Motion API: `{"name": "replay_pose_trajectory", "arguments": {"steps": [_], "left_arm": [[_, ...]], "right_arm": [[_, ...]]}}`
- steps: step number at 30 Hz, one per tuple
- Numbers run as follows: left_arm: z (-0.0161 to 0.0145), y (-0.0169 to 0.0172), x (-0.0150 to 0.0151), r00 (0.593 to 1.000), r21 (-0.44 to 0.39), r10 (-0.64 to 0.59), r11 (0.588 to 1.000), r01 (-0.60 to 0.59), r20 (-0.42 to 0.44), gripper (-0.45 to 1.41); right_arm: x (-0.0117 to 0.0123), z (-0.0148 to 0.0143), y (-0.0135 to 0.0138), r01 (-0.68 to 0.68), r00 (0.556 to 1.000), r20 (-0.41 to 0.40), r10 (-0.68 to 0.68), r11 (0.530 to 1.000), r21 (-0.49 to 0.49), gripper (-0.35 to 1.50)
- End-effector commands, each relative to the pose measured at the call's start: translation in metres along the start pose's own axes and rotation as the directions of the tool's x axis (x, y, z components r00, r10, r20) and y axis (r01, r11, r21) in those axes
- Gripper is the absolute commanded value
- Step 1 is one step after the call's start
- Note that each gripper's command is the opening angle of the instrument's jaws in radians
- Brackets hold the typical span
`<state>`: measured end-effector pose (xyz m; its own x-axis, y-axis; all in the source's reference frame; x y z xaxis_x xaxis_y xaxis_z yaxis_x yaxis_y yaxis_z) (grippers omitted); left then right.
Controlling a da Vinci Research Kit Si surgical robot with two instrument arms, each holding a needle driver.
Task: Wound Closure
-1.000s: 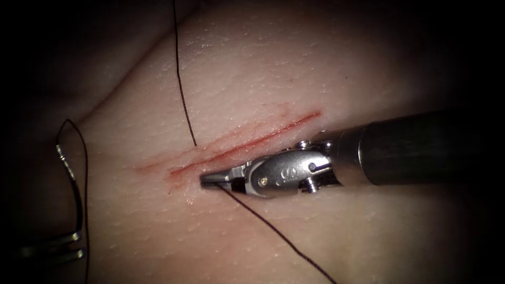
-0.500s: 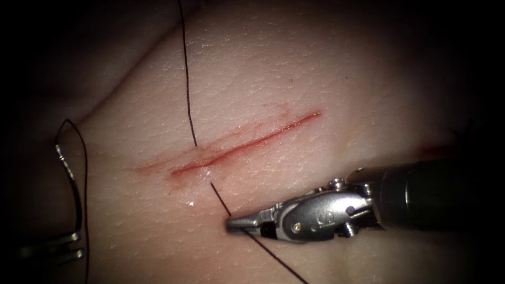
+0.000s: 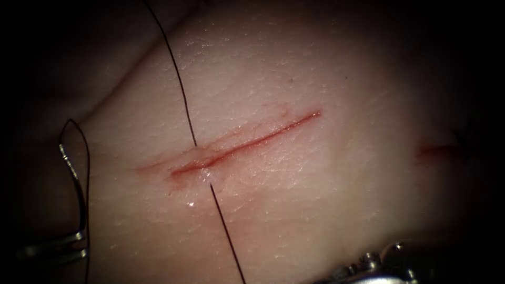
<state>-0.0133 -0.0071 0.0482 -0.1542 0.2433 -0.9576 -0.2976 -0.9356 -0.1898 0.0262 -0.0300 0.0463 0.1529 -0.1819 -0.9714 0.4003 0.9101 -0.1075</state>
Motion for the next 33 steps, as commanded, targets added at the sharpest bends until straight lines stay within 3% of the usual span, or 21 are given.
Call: {"name": "replay_pose_trajectory", "arguments": {"steps": [1,6,8,9,12,15,22,28,33], "left_arm": [[0.0003,0.0008,-0.0005,1.0,-0.004,-0.003,1.0,0.003,-0.001,-0.45],[0.0004,0.0008,-0.0004,1.0,-0.003,-0.003,1.0,0.003,0.0,-0.45],[0.0004,0.0008,-0.0004,1.0,-0.003,-0.003,1.0,0.003,0.0,-0.45],[0.0004,0.0008,-0.0004,1.0,-0.002,-0.003,1.0,0.003,0.0,-0.45],[0.0006,0.0008,-0.0004,1.0,-0.001,-0.003,1.0,0.003,0.001,-0.45],[0.0009,0.0009,-0.0004,1.0,0.001,-0.003,1.0,0.003,0.001,-0.45],[0.0006,0.0009,-0.0004,1.0,-0.001,-0.003,1.0,0.003,0.001,-0.45],[0.0003,0.0009,-0.0004,1.0,-0.003,-0.002,1.0,0.002,0.0,-0.45],[0.0004,0.0009,-0.0004,1.0,-0.003,-0.002,1.0,0.002,0.0,-0.45]], "right_arm": [[0.0005,0.0006,-0.0018,0.003,1.0,-0.003,-0.003,1.0,0.019,-0.35],[0.0014,-0.0006,-0.0038,0.02,1.0,-0.002,-0.02,0.997,0.068,-0.35],[0.0011,-0.001,-0.003,0.006,1.0,-0.002,-0.006,0.999,0.053,-0.35],[0.0009,-0.001,-0.0025,0.0,1.0,0.001,0.0,1.0,0.029,-0.11],[-0.0003,-0.0008,-0.0001,-0.03,1.0,0.005,0.03,0.997,-0.068,0.91],[-0.0017,0.0005,0.0027,-0.053,0.998,0.019,0.055,0.99,-0.13,1.1],[-0.0053,0.004,0.0082,-0.083,0.994,0.059,0.095,0.98,-0.182,1.15],[-0.0091,0.0046,0.0121,-0.113,0.986,0.095,0.137,0.969,-0.221,1.15],[-0.0123,0.0049,0.0137,-0.113,0.984,0.106,0.142,0.963,-0.243,1.16]]}}
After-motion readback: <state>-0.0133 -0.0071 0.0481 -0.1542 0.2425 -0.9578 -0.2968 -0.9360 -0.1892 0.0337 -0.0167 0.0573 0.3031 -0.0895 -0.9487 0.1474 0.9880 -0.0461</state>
